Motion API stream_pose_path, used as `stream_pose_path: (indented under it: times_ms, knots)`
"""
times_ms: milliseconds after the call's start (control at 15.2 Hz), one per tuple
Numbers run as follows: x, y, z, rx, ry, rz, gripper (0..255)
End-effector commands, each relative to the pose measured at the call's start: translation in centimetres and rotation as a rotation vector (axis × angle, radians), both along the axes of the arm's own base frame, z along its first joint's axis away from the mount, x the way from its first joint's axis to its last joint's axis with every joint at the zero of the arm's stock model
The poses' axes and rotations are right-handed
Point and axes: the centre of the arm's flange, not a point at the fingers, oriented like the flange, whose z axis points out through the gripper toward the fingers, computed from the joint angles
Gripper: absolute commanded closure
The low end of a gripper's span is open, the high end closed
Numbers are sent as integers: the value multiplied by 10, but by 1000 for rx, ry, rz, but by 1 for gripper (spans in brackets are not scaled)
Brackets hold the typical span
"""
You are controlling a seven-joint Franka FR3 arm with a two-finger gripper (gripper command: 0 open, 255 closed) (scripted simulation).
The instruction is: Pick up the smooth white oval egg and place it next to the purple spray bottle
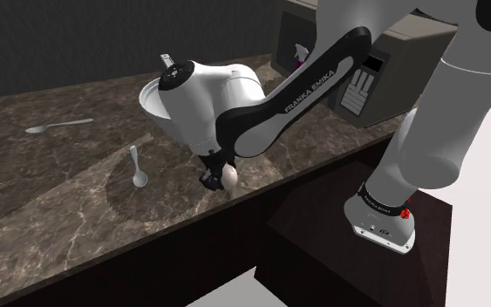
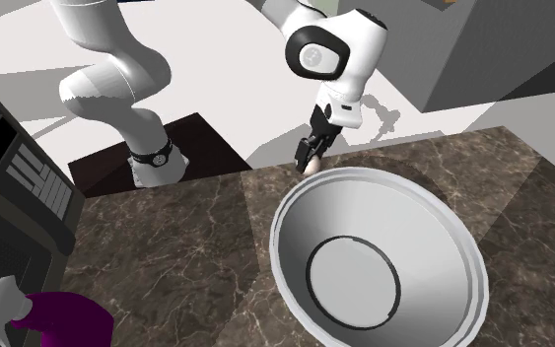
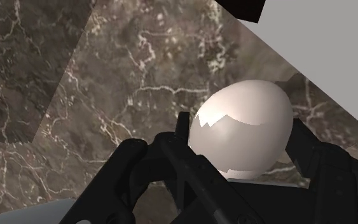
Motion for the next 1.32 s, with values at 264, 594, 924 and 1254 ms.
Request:
stream_pose_path:
  times_ms: [264,594,924,1254]
  knots:
    - [0,0,31,0,0,0,255]
    - [0,0,58,0,0,0,255]
    - [0,0,84,0,0,0,255]
    - [0,0,110,0,0,0,255]
